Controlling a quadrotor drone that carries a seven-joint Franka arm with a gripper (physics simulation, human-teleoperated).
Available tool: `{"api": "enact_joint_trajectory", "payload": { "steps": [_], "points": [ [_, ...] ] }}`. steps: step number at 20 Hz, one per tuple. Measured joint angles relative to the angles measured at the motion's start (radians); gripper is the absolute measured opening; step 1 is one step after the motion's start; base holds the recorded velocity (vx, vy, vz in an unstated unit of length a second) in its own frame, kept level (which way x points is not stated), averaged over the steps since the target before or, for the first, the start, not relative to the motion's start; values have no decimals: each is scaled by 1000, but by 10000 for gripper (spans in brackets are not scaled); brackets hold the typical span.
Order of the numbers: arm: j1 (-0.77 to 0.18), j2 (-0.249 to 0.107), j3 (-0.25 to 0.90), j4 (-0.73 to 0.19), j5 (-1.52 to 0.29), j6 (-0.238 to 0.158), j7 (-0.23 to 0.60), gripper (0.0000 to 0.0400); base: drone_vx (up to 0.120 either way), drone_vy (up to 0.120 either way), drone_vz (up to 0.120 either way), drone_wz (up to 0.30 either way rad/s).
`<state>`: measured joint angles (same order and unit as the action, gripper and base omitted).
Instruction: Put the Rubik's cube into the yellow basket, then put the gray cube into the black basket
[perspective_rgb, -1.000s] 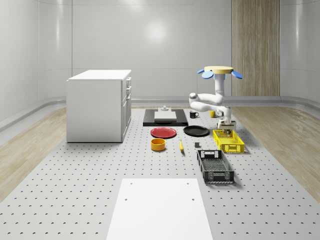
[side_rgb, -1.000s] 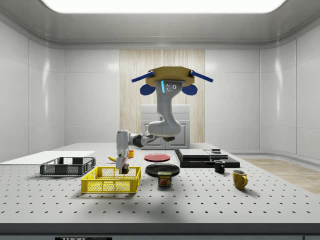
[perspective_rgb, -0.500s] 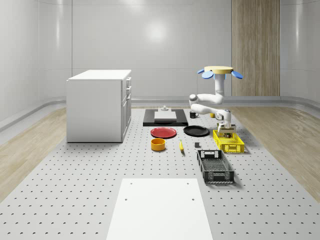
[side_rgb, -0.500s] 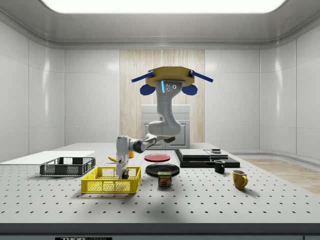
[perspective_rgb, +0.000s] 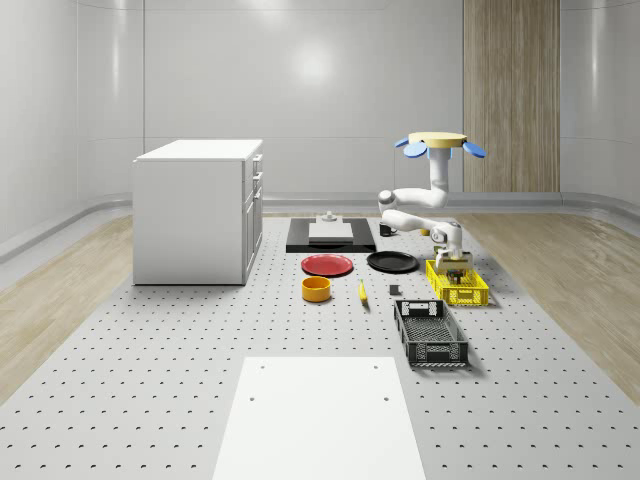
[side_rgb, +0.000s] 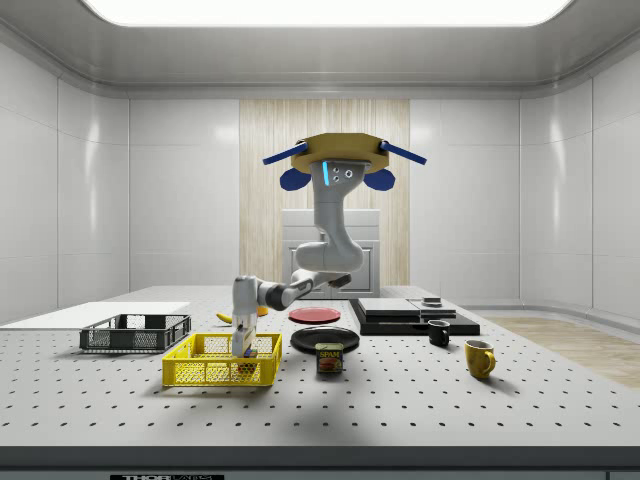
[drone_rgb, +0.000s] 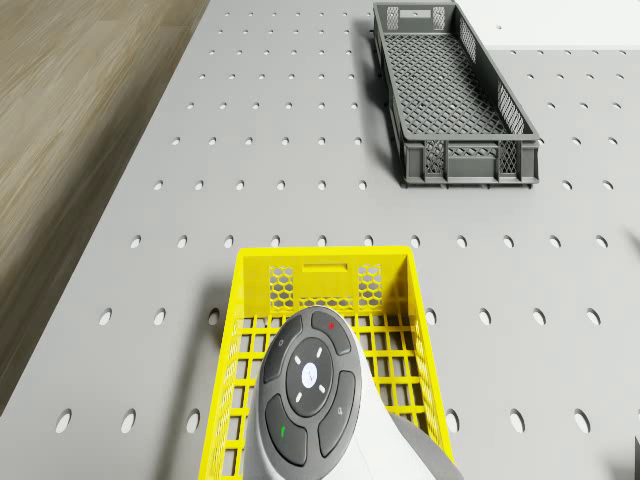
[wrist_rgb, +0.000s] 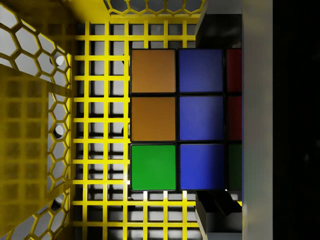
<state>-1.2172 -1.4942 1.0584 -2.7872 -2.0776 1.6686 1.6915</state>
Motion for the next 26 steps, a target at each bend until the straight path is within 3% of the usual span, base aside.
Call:
{"api": "enact_joint_trajectory", "payload": {
  "steps": [7,10,26],
  "points": [
    [22,4,68,-33,61,-39,-1,398,0,0,120,0],
    [26,6,83,-40,75,-48,-1,399,13,-107,120,0],
    [32,13,99,-47,88,-62,-2,400,8,-120,0,0]
  ]
}}
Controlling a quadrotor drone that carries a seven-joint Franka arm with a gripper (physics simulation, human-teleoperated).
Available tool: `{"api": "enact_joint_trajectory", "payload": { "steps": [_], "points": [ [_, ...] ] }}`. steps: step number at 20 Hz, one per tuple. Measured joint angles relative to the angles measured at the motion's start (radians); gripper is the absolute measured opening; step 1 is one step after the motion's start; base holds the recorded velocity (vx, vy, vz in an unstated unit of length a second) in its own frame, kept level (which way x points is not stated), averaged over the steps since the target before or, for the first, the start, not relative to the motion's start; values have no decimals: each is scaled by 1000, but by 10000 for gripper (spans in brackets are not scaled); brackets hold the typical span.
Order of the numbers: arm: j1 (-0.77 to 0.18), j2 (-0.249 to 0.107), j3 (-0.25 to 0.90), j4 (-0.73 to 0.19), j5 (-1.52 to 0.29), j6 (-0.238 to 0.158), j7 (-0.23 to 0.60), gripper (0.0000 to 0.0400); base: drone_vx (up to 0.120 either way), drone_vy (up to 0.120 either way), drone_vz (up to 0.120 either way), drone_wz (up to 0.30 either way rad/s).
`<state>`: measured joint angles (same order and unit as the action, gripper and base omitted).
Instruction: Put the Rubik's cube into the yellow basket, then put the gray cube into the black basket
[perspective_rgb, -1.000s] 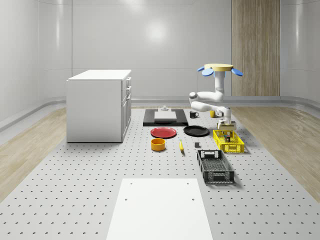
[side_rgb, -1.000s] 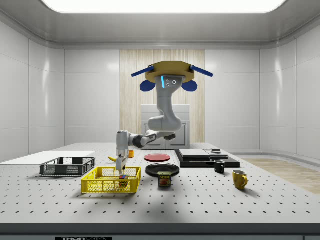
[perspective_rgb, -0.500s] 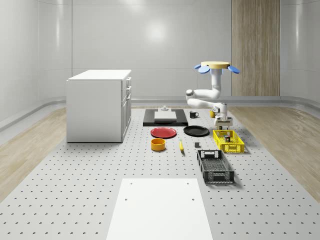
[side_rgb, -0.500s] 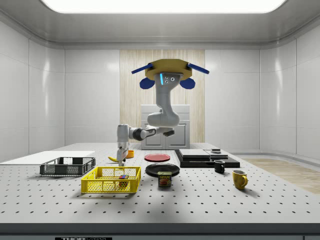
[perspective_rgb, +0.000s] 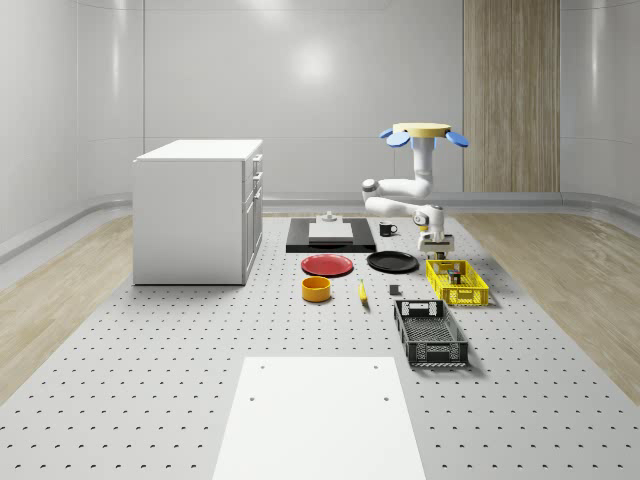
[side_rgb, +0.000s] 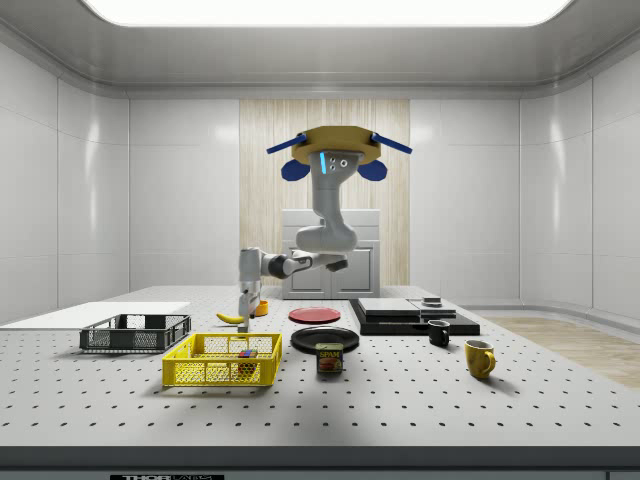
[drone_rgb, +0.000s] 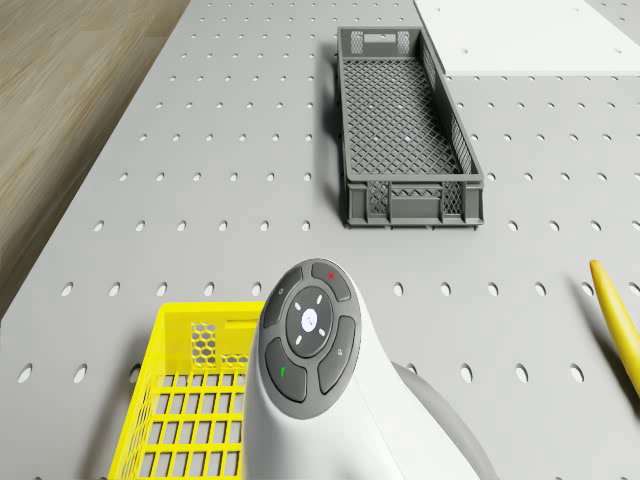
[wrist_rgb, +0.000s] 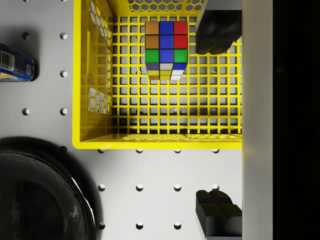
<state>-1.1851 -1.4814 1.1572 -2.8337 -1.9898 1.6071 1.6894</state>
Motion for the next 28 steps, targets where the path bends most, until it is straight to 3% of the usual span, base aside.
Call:
{"api": "enact_joint_trajectory", "payload": {
  "steps": [8,22,28],
  "points": [
    [1,2,0,0,-1,-2,-1,400,0,-120,0,0],
    [3,6,-1,-1,-2,-6,-2,400,103,-120,0,0],
    [3,7,-1,-1,-3,-7,-3,400,20,-120,0,0]
  ]
}}
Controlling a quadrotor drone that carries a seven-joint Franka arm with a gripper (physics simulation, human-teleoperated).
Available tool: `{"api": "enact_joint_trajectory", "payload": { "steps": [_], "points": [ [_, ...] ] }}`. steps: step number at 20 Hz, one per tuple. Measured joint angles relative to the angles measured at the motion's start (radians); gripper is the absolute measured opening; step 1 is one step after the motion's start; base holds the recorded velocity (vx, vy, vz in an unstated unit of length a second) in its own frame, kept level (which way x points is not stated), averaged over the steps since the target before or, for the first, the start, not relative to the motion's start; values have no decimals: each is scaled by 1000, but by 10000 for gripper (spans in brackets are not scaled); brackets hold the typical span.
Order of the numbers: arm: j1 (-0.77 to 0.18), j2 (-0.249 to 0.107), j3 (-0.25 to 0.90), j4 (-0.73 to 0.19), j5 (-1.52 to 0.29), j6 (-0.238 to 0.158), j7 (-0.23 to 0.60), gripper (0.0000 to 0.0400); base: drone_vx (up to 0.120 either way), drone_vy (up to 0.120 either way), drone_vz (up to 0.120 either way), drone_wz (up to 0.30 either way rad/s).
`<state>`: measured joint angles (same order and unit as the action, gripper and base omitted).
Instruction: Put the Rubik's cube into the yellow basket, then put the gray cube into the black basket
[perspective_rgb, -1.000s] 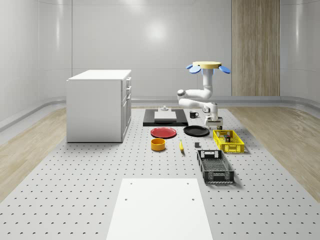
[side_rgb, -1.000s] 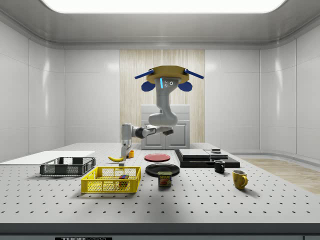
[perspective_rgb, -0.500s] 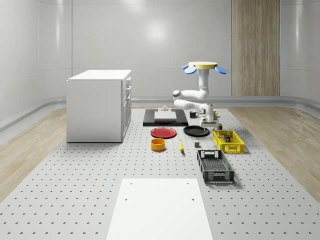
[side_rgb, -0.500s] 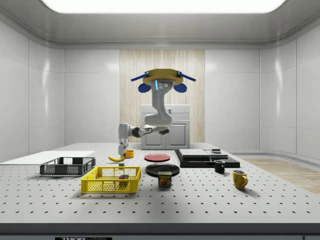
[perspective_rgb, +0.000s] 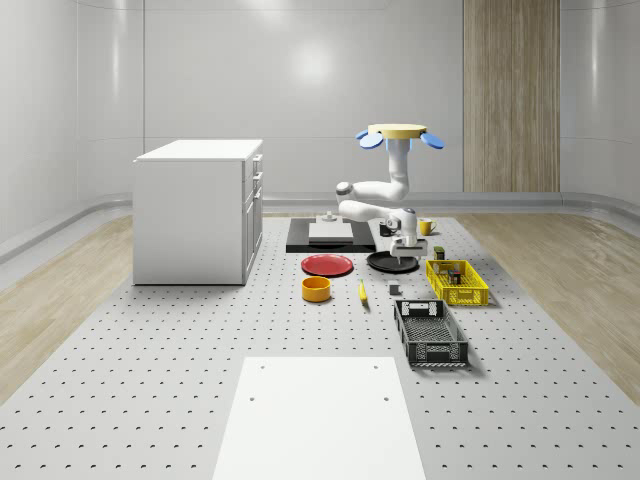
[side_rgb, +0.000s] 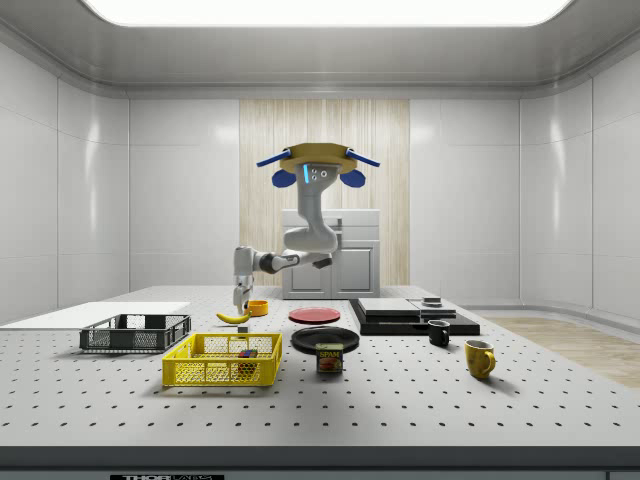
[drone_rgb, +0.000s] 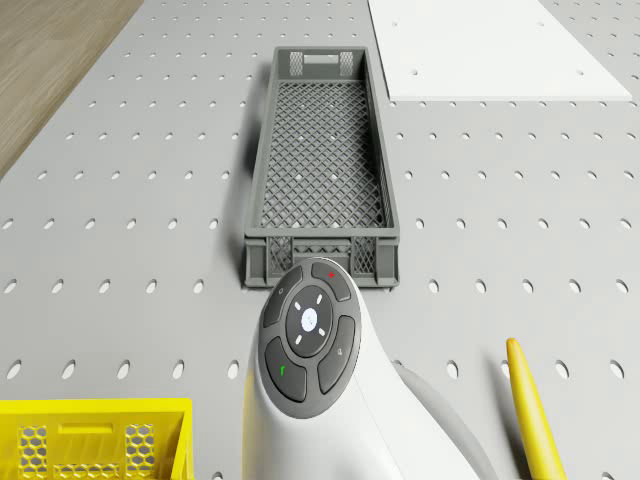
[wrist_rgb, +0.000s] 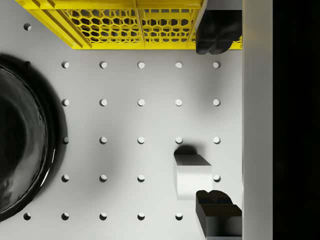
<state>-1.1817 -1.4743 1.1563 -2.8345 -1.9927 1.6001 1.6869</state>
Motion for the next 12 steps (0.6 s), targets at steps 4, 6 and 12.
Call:
{"api": "enact_joint_trajectory", "payload": {
  "steps": [4,6,12],
  "points": [
    [0,1,0,0,0,-1,0,400,30,-120,0,0],
    [1,1,0,0,-1,-1,0,400,0,-120,0,0],
    [1,2,0,0,-1,-2,-1,400,0,-100,-27,0]
  ]
}}
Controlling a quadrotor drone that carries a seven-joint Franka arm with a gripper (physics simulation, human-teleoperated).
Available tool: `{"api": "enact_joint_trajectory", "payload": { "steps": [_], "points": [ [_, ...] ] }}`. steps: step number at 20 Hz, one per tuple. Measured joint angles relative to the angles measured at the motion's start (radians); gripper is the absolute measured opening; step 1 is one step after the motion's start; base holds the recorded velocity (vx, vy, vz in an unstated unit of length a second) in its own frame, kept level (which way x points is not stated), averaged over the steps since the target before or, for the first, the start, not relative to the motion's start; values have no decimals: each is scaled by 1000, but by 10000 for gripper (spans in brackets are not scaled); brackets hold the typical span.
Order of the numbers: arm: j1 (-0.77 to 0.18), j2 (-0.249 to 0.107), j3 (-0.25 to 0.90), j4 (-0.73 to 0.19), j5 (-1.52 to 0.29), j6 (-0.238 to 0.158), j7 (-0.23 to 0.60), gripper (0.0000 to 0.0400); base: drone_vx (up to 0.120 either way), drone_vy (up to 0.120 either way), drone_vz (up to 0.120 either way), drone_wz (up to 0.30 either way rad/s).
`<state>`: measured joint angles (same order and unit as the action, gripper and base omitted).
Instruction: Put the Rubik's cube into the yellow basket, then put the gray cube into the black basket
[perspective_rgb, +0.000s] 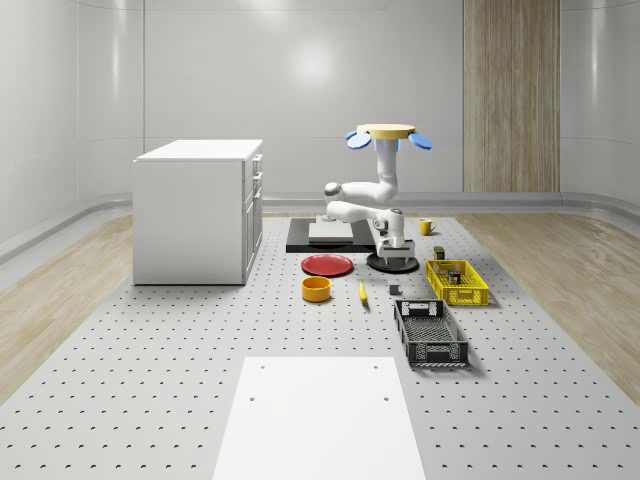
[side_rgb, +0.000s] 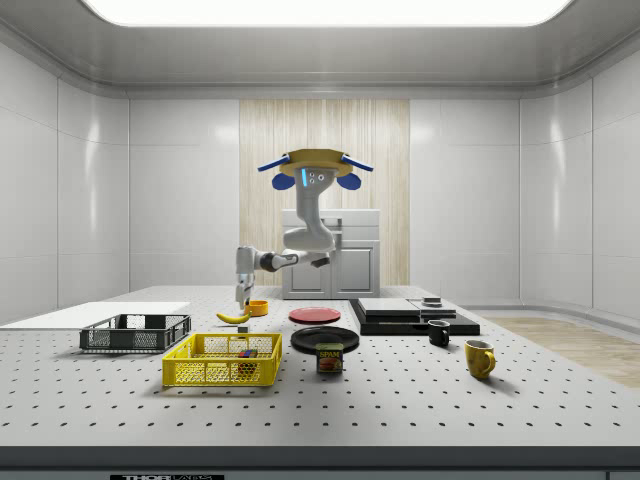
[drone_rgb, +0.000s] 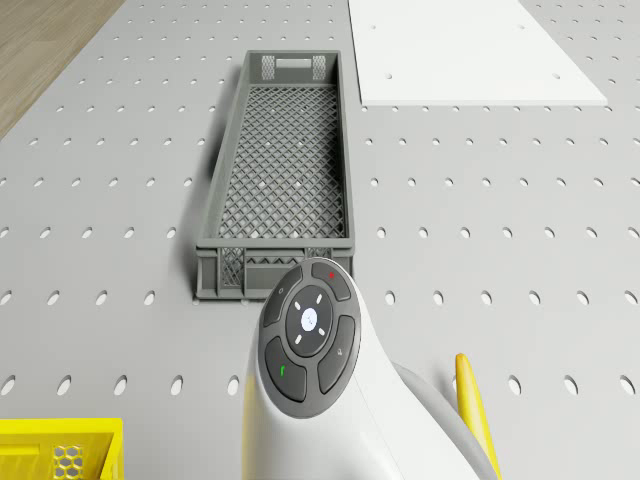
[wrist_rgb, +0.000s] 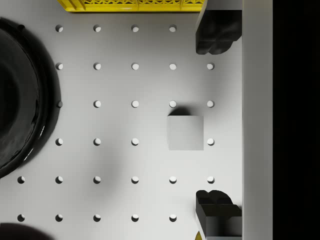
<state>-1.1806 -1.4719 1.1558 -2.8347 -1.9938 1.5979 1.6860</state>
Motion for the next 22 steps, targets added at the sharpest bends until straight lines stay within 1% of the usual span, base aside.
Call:
{"api": "enact_joint_trajectory", "payload": {
  "steps": [7,10,11,15,22],
  "points": [
    [1,1,0,0,-1,-1,0,400,0,0,-120,0],
    [1,2,0,0,-1,-2,-1,400,0,-93,-120,0],
    [1,2,0,0,-1,-2,-1,400,0,0,-120,0],
    [0,2,-8,3,-8,1,-1,400,0,0,0,0],
    [-16,6,-81,36,-78,34,-4,400,0,0,0,0]
  ]
}}
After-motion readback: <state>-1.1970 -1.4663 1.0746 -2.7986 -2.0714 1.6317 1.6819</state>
